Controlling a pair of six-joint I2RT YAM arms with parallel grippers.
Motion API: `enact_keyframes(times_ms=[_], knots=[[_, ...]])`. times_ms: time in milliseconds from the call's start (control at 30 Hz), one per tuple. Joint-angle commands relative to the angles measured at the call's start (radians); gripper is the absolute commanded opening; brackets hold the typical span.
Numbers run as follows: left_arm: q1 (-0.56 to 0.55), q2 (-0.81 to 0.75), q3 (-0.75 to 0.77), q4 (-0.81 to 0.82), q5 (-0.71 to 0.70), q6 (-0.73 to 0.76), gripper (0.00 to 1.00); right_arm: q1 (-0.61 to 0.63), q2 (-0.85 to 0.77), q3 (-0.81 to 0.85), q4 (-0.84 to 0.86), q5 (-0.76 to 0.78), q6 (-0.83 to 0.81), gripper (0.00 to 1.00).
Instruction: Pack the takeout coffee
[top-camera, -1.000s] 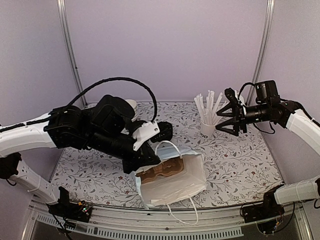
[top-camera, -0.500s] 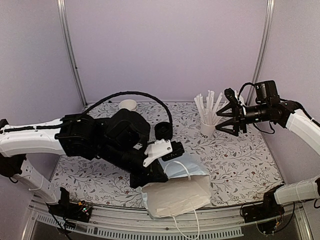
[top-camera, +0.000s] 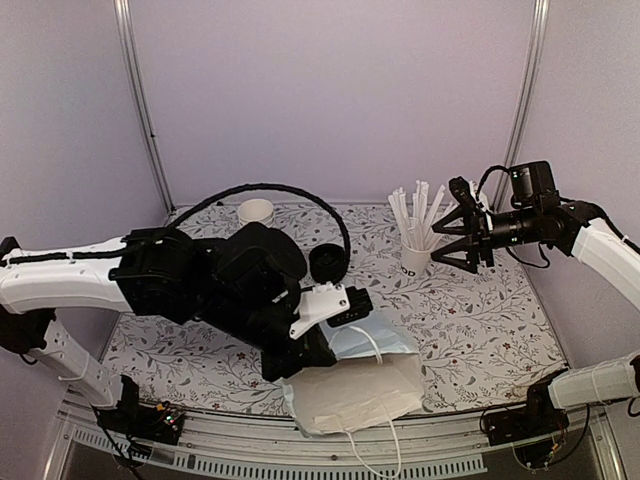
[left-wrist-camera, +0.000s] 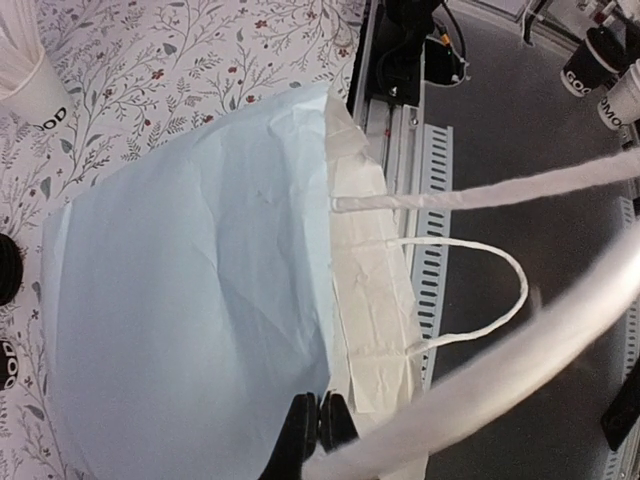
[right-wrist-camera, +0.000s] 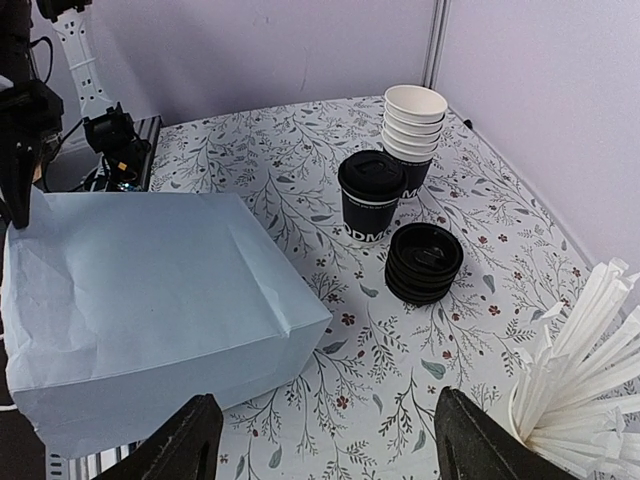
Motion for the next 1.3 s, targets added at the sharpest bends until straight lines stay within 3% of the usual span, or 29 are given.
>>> enact_keyframes(times_ms=[0, 300, 467, 767, 1267], knots=[[0.071, -0.060, 0.034, -0.088, -0.064, 0.027, 0.00, -0.006, -0.001, 0.012, -0.019, -0.033, -0.009, 0.76], [0.341, -0.165, -0.015, -0.093, -0.044, 0.112, 0.00, -0.006, 0.005, 0.025, -0.030, -0.038, -0.009, 0.76], [0.448, -0.177, -0.026, -0.082, 0.041, 0.151, 0.00, -0.007, 0.027, 0.040, -0.041, -0.052, -0.009, 0.76], [0.625, -0.271, -0.089, -0.114, 0.155, 0.089, 0.00, 0.005, 0.087, 0.105, -0.069, -0.076, -0.015, 0.75], [0.906, -0.441, -0.199, -0.251, 0.131, -0.047, 0.00, 0.277, 0.421, 0.433, -0.130, 0.144, 0.039, 0.70]])
